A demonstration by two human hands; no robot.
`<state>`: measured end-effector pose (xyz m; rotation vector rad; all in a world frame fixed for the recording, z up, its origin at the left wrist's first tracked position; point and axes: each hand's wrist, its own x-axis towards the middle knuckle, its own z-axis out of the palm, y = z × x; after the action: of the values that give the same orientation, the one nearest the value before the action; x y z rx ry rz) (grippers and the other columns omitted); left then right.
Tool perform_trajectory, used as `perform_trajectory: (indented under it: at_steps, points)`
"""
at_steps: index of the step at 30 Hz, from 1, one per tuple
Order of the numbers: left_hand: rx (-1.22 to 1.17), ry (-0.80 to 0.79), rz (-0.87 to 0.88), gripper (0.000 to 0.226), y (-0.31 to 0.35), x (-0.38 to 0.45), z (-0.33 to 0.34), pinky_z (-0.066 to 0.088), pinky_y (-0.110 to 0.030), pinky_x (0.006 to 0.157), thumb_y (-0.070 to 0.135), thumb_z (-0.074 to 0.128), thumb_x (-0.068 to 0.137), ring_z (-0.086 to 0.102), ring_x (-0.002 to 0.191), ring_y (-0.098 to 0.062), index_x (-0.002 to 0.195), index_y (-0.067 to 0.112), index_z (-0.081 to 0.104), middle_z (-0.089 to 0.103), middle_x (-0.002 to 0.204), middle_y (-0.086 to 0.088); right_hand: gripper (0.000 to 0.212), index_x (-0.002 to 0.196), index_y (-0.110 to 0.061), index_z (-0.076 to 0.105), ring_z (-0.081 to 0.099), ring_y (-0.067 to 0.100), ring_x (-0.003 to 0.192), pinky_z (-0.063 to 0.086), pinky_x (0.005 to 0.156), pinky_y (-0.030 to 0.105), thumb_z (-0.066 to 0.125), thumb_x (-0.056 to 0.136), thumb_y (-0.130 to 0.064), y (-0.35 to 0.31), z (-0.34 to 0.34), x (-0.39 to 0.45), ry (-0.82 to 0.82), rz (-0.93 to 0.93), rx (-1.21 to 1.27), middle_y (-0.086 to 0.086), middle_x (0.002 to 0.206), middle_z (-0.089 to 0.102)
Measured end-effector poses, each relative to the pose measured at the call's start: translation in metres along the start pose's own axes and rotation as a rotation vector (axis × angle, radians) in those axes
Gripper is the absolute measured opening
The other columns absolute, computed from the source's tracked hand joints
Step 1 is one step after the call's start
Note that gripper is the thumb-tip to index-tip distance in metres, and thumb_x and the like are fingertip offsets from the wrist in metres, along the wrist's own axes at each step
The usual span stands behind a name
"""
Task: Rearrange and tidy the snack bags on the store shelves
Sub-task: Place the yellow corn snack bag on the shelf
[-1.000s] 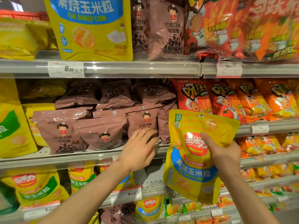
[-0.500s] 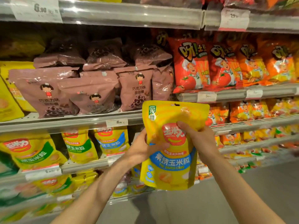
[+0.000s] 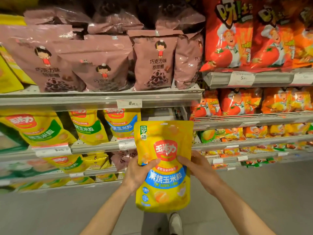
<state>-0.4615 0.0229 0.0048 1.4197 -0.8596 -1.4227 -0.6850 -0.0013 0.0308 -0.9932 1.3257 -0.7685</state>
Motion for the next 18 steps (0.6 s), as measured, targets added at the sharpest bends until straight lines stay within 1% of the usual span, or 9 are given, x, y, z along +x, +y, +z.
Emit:
perform_trajectory:
  at_steps: [2, 4, 6, 8, 10, 12, 14, 16, 18]
  points:
    - [0.012, 0.020, -0.033, 0.021, -0.007, 0.003, 0.002, 0.062, -0.029, 0.073, 0.016, 0.083, 0.080, 0.079, 0.090, -0.021, 0.099, 0.009, 0.077, 0.081, 0.098, -0.005, 0.054, 0.119, -0.017, 0.069, 0.077, 0.017, 0.099, 0.061, 0.076, 0.030, 0.084, 0.073, -0.043, 0.019, -0.001, 0.009, 0.022, 0.027, -0.023, 0.003, 0.112, 0.079]
    - [-0.002, 0.025, -0.067, 0.013, -0.010, 0.008, 0.007, 0.059, -0.020, 0.064, 0.009, 0.079, 0.086, 0.079, 0.082, -0.013, 0.099, 0.011, 0.076, 0.082, 0.092, 0.000, 0.049, 0.119, -0.016, 0.068, 0.077, 0.019, 0.098, 0.062, 0.075, 0.031, 0.084, 0.078, -0.036, 0.028, -0.001, 0.020, 0.038, 0.041, -0.014, 0.004, 0.111, 0.080]
    - [-0.037, 0.038, -0.090, 0.015, -0.009, 0.016, 0.013, 0.059, -0.020, 0.064, 0.008, 0.077, 0.087, 0.079, 0.085, -0.015, 0.102, 0.010, 0.075, 0.081, 0.093, 0.001, 0.040, 0.118, -0.015, 0.066, 0.078, 0.017, 0.095, 0.061, 0.072, 0.028, 0.082, 0.083, -0.028, 0.028, -0.003, 0.032, 0.036, 0.041, 0.016, 0.003, 0.108, 0.080]
    - [-0.054, 0.069, -0.092, 0.018, -0.004, 0.028, 0.017, 0.060, -0.023, 0.066, 0.008, 0.078, 0.087, 0.078, 0.093, -0.021, 0.103, 0.003, 0.074, 0.081, 0.095, -0.001, 0.043, 0.118, -0.016, 0.066, 0.078, 0.018, 0.097, 0.062, 0.080, 0.034, 0.083, 0.081, -0.029, 0.022, -0.005, 0.046, 0.022, 0.025, 0.035, 0.003, 0.109, 0.080]
    - [-0.028, 0.099, -0.057, 0.010, 0.004, 0.042, 0.020, 0.059, -0.019, 0.064, 0.007, 0.078, 0.087, 0.078, 0.088, -0.015, 0.094, 0.003, 0.072, 0.081, 0.087, 0.005, 0.036, 0.117, -0.020, 0.069, 0.077, 0.019, 0.100, 0.061, 0.087, 0.040, 0.081, 0.084, -0.027, 0.011, -0.009, 0.060, -0.002, -0.015, 0.025, 0.001, 0.111, 0.080]
    - [-0.015, 0.084, -0.019, 0.008, 0.018, 0.052, 0.022, 0.058, -0.017, 0.064, 0.008, 0.077, 0.088, 0.078, 0.081, -0.008, 0.093, 0.010, 0.071, 0.081, 0.093, 0.006, 0.031, 0.119, -0.021, 0.069, 0.077, 0.016, 0.100, 0.062, 0.083, 0.034, 0.078, 0.089, -0.021, -0.001, -0.012, 0.076, -0.017, -0.062, 0.024, -0.003, 0.110, 0.080]
    - [0.004, 0.054, 0.018, 0.015, 0.028, 0.062, 0.022, 0.057, -0.016, 0.066, 0.011, 0.076, 0.090, 0.077, 0.082, -0.004, 0.103, 0.015, 0.070, 0.081, 0.094, 0.011, 0.032, 0.121, -0.016, 0.069, 0.077, 0.017, 0.100, 0.061, 0.077, 0.029, 0.078, 0.090, -0.017, -0.014, -0.012, 0.093, 0.001, -0.096, 0.051, -0.002, 0.110, 0.080]
    - [0.052, 0.037, 0.025, 0.026, 0.033, 0.069, 0.019, 0.056, -0.014, 0.065, 0.013, 0.077, 0.089, 0.075, 0.081, 0.002, 0.112, 0.019, 0.065, 0.079, 0.089, 0.019, 0.034, 0.120, -0.012, 0.068, 0.077, 0.020, 0.101, 0.061, 0.081, 0.034, 0.079, 0.089, -0.016, -0.024, -0.012, 0.110, 0.027, -0.120, 0.052, 0.000, 0.109, 0.080]
    - [0.152, 0.050, 0.016, 0.044, 0.030, 0.076, 0.014, 0.056, -0.014, 0.065, 0.018, 0.082, 0.086, 0.072, 0.078, 0.006, 0.124, 0.020, 0.060, 0.077, 0.091, 0.023, 0.038, 0.121, -0.009, 0.066, 0.077, 0.022, 0.101, 0.061, 0.085, 0.038, 0.081, 0.087, -0.018, -0.032, -0.010, 0.125, 0.041, -0.138, 0.042, 0.003, 0.109, 0.080]
